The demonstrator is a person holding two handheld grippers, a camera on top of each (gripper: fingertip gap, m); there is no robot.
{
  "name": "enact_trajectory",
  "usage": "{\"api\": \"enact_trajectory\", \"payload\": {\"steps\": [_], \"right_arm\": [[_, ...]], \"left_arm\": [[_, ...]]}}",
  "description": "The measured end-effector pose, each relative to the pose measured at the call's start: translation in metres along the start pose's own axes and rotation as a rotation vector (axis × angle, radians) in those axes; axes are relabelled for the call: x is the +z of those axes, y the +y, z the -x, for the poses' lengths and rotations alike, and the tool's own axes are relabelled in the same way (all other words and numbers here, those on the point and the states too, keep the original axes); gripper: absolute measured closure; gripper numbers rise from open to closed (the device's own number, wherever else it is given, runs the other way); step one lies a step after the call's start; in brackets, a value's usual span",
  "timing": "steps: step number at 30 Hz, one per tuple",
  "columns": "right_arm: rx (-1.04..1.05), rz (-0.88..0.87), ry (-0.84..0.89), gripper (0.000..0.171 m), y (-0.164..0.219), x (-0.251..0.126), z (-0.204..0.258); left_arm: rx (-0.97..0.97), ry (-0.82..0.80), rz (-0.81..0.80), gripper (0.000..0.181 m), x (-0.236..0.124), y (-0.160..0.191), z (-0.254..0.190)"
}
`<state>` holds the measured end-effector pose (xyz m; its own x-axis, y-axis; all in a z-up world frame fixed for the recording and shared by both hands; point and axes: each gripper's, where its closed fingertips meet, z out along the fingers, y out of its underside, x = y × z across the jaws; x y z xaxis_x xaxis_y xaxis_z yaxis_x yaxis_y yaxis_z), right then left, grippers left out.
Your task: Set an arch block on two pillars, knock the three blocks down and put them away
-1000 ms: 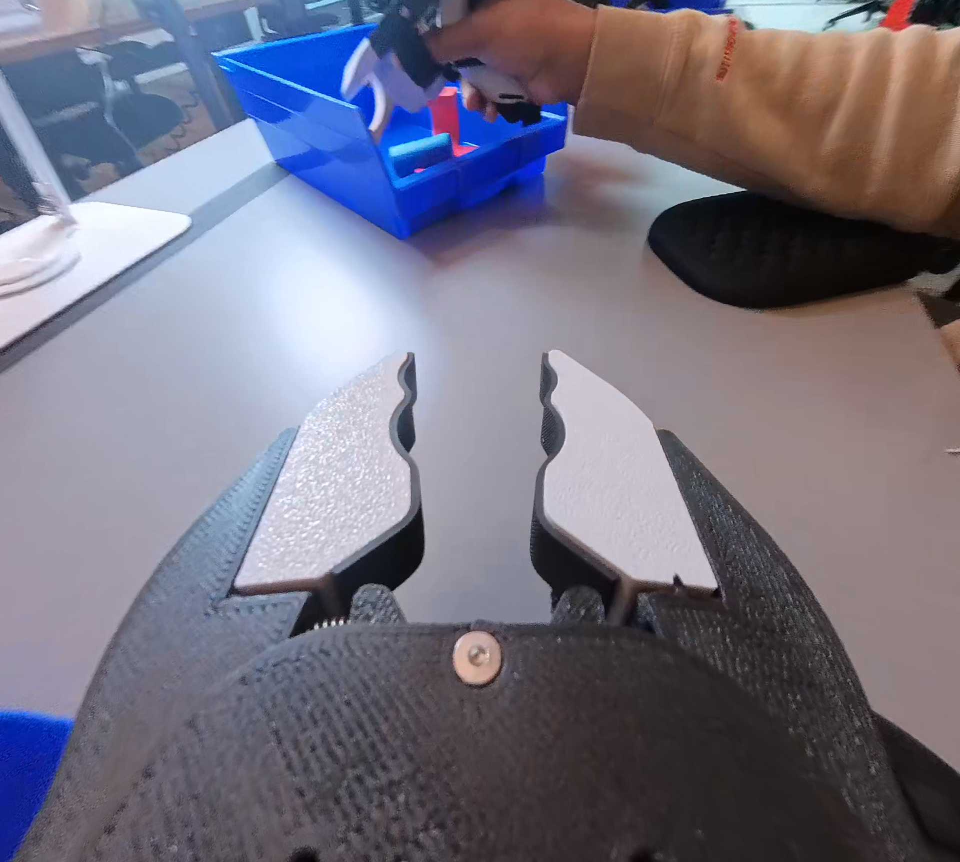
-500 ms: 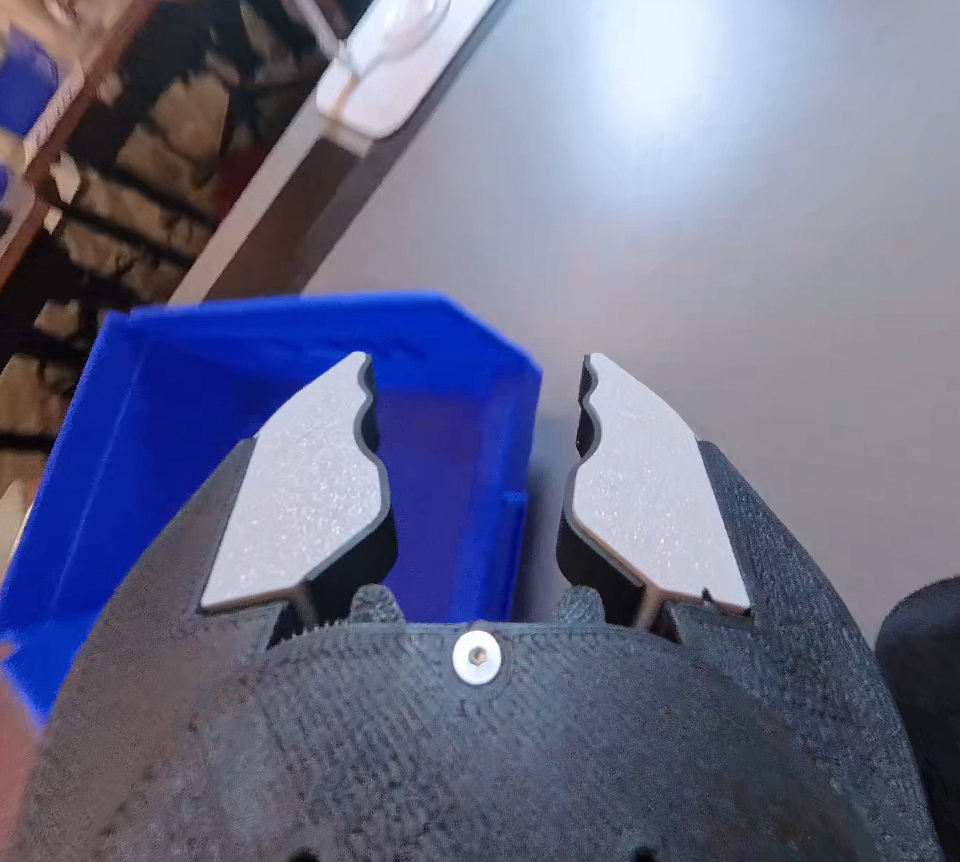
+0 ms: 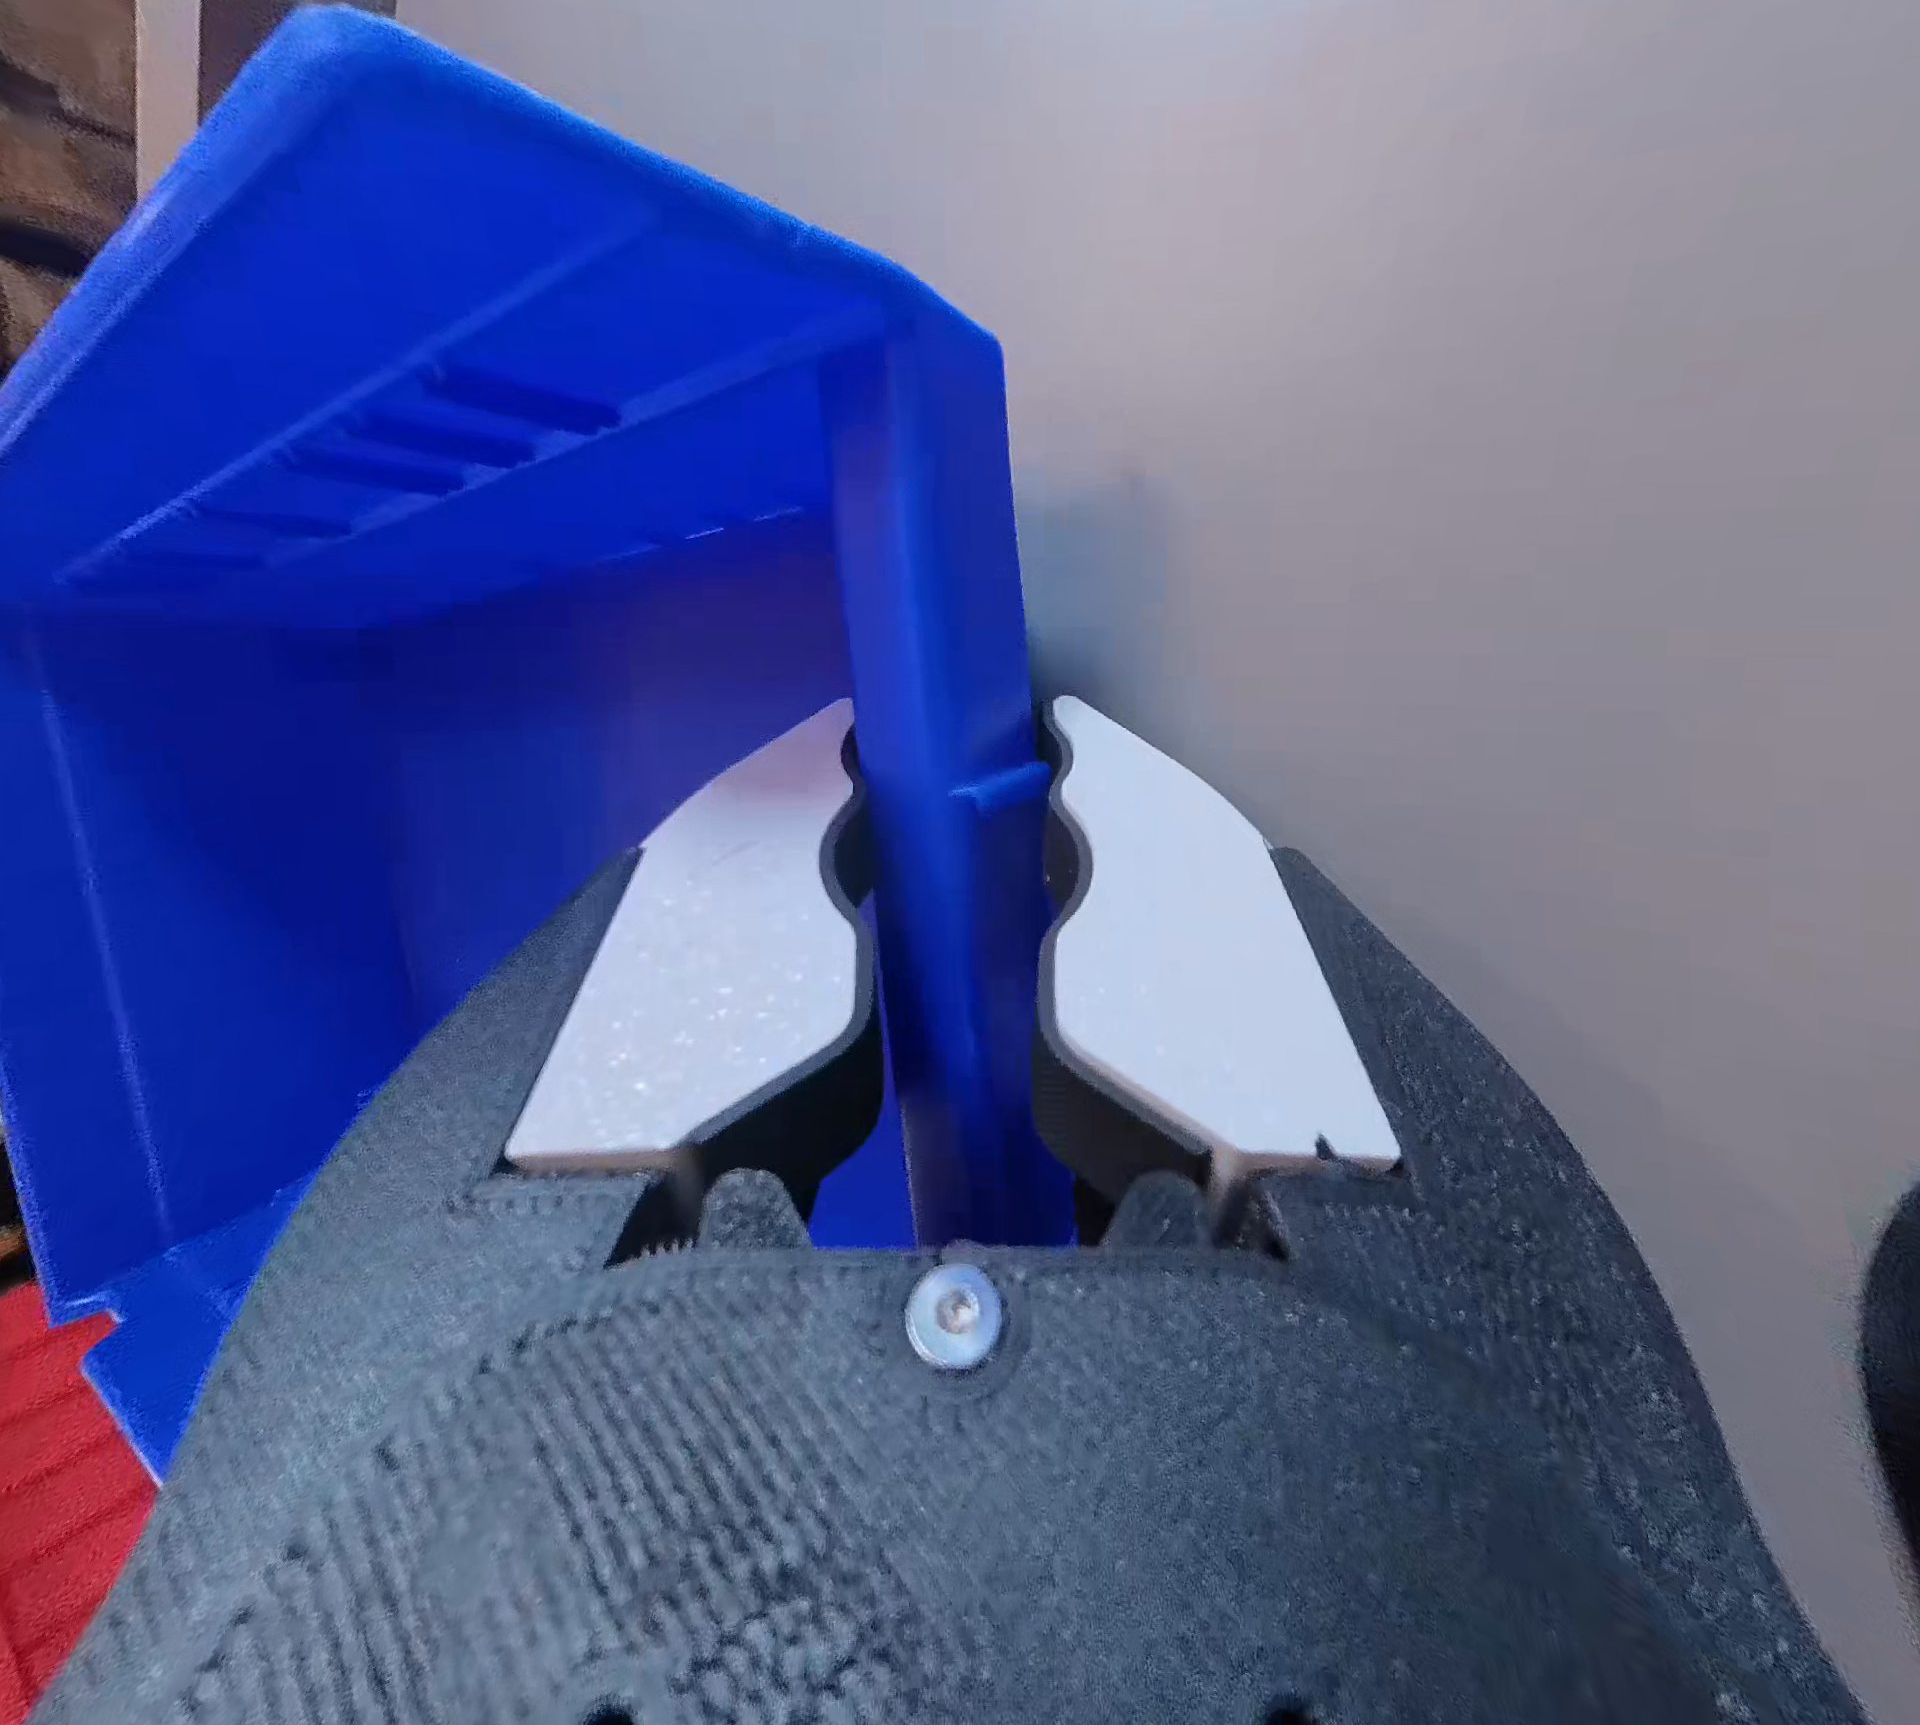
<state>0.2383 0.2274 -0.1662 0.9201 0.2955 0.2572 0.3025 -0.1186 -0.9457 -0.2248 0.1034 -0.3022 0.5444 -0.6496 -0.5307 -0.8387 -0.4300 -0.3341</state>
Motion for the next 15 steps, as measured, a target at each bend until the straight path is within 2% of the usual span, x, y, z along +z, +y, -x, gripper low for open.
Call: {"api": "enact_trajectory", "payload": {"steps": [9,15], "right_arm": [[0.078,0.052,0.091,0.105,0.016,-0.003,-0.031],[0.099,0.099,0.104,0.105,0.029,0.0,-0.035]], "left_arm": [[0.282,0.069,-0.186,0.151,-0.009,-0.088,-0.065],[0.424,0.126,-0.288,0.151,-0.001,-0.143,-0.088]]}}
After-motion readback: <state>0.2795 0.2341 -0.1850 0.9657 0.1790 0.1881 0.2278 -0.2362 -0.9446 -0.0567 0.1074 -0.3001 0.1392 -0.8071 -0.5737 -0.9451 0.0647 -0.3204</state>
